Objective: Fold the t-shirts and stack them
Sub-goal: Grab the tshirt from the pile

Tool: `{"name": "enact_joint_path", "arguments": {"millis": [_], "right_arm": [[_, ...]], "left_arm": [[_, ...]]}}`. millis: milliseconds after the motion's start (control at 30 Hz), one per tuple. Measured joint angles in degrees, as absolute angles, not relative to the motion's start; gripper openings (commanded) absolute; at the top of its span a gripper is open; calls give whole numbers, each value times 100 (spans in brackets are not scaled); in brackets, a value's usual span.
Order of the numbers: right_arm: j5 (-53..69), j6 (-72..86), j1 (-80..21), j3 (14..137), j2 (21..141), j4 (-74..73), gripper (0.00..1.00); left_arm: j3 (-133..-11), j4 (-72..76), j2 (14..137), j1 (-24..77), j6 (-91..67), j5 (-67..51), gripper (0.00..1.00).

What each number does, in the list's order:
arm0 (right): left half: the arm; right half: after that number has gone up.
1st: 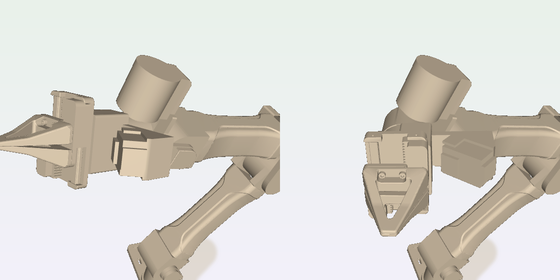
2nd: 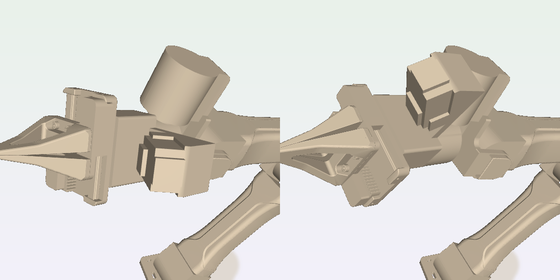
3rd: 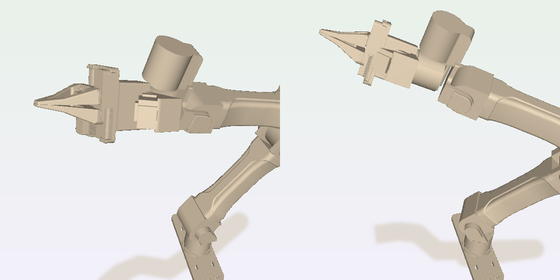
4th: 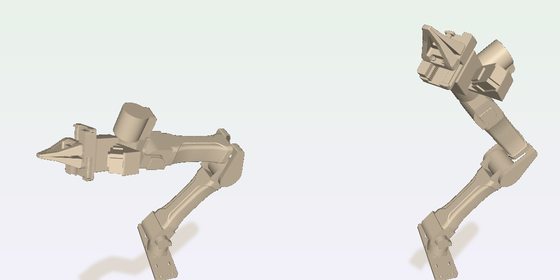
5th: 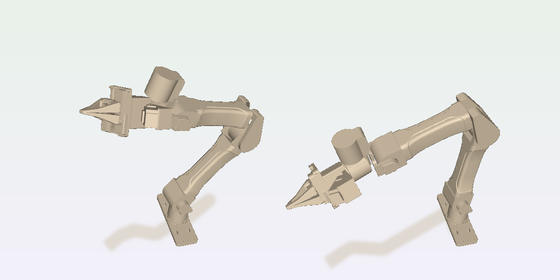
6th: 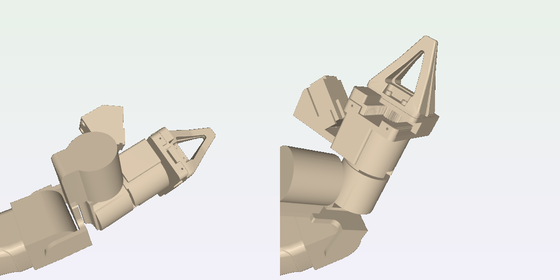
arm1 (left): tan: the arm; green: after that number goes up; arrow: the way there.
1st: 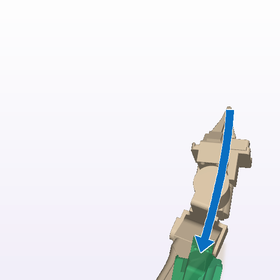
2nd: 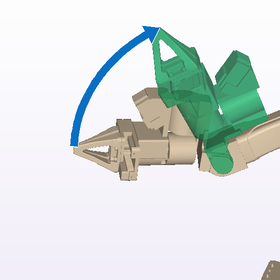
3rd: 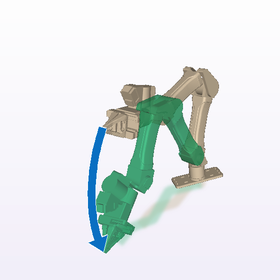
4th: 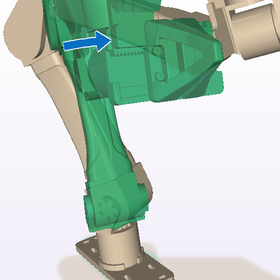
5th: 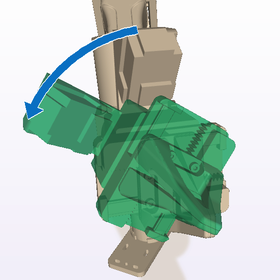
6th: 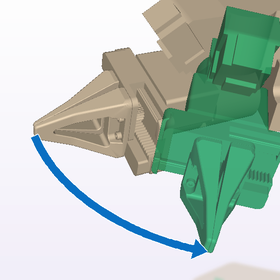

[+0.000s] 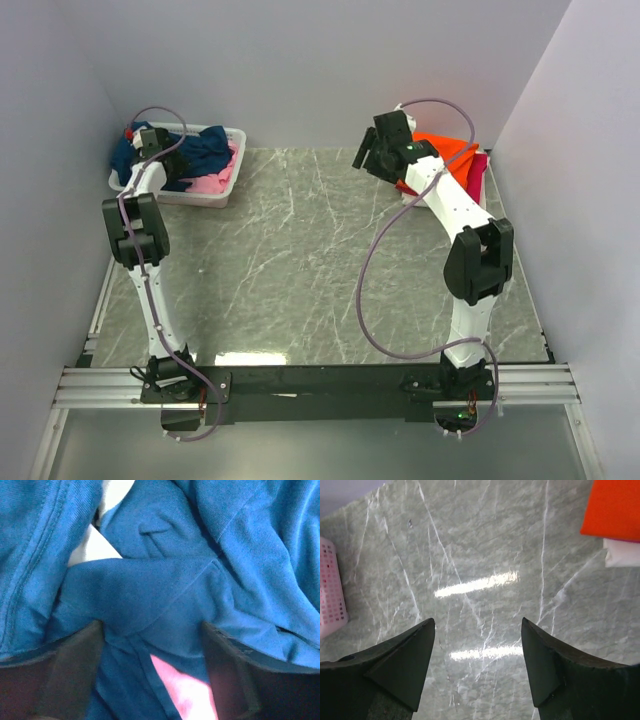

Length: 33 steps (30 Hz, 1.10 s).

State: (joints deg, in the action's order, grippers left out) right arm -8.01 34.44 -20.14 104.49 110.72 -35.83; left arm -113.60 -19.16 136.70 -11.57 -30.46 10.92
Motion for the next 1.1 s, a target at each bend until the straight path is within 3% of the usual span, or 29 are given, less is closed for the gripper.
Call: {"name": "enact_joint_path", "arguments": {"millis": [167,200,300,367,600,733,867,1100], "right_arm": [[-781,3417,-1833,10785,11286,-3691,76],[-781,3420,-1809,10809,11319,-3691,76],[-729,3417,-1750,10868,11408,-3723,76],[-676,3411,-1728,10927,11474,-3763,76],[-537,3354,-1719,11072,11557,-3817,76],[-467,3347,-1699,11072,11557,-3811,76],[-360,3312,-1688,11155,11622,-3815,76],[-250,3247,-1673,11198,11664,-3809,76]], "left_arm": [[-11607,-1927,13863,-1146,-3028,1083,56],[-11646,-1938,13874,-1146,-3024,1083,41],[-11810,-1994,13893,-1144,-3046,1087,17],[-11902,-2001,13893,-1138,-3061,1085,11],[-11990,-2001,13834,-1122,-3089,1081,0],[-11992,-2003,13668,-1116,-3089,1074,0],[-11992,-1997,13378,-1096,-3089,1052,11],[-11992,-1992,13039,-1068,-3098,1004,13]]}}
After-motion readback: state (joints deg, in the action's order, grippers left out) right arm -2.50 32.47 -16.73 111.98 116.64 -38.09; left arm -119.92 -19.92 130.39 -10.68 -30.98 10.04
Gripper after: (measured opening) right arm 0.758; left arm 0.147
